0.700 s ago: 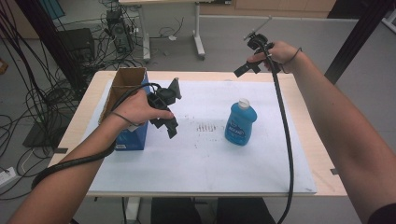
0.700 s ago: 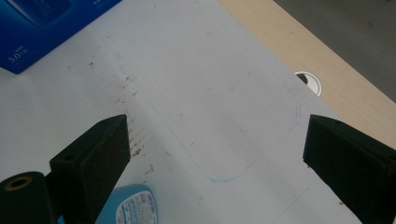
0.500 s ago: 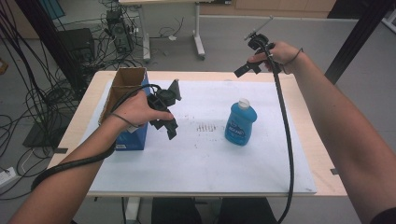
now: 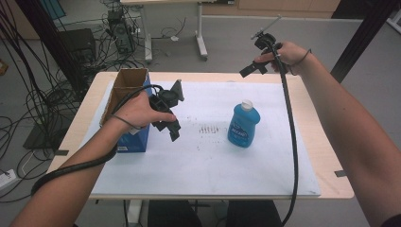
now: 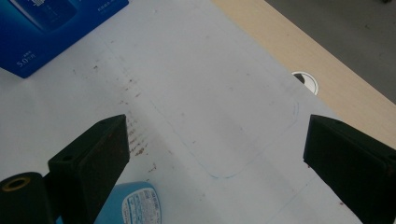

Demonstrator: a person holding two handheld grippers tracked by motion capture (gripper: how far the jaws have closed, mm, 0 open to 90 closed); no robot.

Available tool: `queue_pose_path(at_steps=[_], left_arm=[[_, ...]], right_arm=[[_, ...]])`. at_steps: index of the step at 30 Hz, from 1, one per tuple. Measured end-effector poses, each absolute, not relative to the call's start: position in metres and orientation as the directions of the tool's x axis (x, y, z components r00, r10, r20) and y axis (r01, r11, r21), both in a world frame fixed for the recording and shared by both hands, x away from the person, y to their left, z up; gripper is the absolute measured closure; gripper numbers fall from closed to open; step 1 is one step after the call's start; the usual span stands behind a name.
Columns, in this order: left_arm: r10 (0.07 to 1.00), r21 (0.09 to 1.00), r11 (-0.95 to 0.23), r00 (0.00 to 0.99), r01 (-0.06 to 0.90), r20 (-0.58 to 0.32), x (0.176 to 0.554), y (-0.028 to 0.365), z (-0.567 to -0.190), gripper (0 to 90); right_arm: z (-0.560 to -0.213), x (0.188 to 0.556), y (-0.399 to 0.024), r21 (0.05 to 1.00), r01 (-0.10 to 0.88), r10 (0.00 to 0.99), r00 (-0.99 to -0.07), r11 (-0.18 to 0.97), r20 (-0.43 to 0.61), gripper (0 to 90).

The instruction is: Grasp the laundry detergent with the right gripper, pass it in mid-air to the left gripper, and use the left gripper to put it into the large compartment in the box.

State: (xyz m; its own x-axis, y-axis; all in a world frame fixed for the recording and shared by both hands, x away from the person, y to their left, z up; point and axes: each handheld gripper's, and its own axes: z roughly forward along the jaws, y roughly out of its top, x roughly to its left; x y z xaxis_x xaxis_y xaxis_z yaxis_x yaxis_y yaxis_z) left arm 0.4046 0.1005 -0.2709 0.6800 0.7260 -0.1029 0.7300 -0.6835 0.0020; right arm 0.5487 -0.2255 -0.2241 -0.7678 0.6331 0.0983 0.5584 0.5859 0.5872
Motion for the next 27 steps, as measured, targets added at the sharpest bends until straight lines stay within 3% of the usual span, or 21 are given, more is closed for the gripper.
queue_pose_path(at_steps=[9,27], left_arm=[[0.723,-0.002,-0.686,0.683,0.727,-0.103,0.405,0.098,-0.271,9.0],[0.717,0.000,-0.693,0.689,0.721,-0.109,0.404,0.092,-0.271,9.0]], right_arm=[[-0.219,0.536,-0.238,0.605,0.532,0.635,-0.770,0.592,0.056,6.3],[-0.225,0.514,-0.265,0.712,0.513,0.669,-0.739,0.480,0.082,4.1]])
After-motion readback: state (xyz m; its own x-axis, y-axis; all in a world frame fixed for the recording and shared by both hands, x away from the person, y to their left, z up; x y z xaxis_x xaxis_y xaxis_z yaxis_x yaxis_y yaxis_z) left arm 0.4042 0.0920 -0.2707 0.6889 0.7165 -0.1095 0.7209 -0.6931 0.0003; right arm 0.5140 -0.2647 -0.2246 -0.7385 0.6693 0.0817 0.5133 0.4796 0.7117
